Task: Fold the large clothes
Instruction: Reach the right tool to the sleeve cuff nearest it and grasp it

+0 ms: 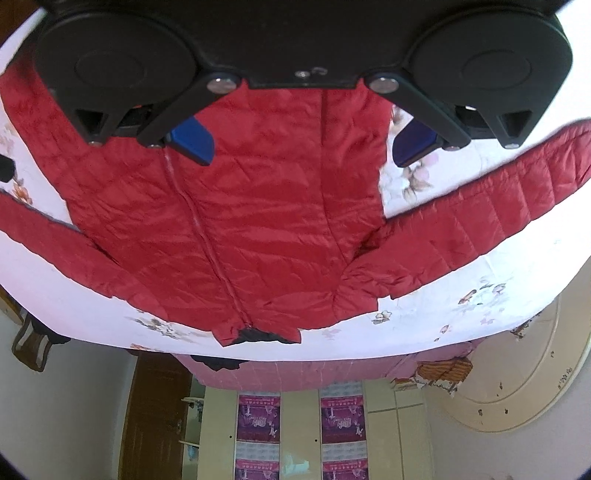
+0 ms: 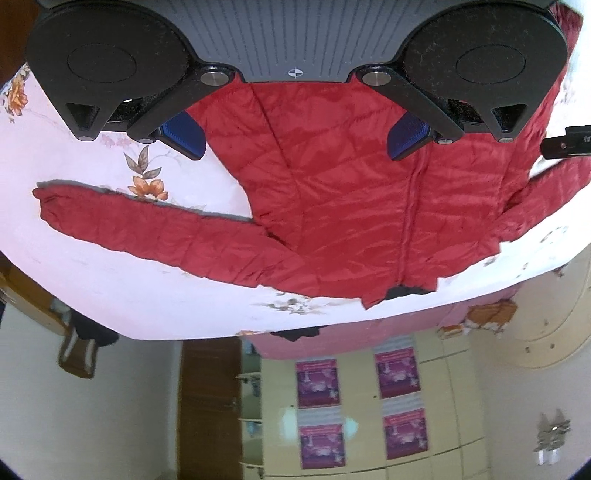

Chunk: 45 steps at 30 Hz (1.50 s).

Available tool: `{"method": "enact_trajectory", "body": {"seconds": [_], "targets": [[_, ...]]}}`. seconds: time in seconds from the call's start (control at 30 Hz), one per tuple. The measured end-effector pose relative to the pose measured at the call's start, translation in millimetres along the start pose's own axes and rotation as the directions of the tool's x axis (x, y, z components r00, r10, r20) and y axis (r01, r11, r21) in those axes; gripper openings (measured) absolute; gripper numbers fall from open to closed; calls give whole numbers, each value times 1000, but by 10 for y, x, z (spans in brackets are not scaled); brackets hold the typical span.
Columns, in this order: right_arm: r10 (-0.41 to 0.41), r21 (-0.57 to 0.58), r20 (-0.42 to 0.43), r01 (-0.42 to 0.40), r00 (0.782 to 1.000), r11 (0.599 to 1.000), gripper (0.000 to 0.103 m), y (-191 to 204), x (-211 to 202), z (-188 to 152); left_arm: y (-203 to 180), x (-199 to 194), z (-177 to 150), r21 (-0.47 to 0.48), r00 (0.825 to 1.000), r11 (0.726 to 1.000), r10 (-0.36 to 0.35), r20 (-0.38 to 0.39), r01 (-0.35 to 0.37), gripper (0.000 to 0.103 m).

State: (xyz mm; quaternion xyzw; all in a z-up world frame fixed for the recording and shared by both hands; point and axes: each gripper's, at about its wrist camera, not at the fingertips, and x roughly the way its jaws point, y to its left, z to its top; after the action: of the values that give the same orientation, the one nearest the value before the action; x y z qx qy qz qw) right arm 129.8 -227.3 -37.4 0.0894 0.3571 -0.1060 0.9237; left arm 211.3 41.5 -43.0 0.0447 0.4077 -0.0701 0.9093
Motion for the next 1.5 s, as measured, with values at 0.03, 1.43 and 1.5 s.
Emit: {"method": "enact_trajectory", "body": {"seconds": [0.03,1.43,1.5], "targets": [[-7,4,2,7,1000,1000,103,5,28,21,27,57,31,-2,1000,1000,-2,0,2,103],[-366,212,-106,381,925,900,103,-3152,1486,554,-961,1681,613,-72,983,982,170,-67,-174,96],[-395,234,-117,411,911,881,103,-3306,1484,513,-969,1689,620,-71,983,981,174,-66,-178,96]]}}
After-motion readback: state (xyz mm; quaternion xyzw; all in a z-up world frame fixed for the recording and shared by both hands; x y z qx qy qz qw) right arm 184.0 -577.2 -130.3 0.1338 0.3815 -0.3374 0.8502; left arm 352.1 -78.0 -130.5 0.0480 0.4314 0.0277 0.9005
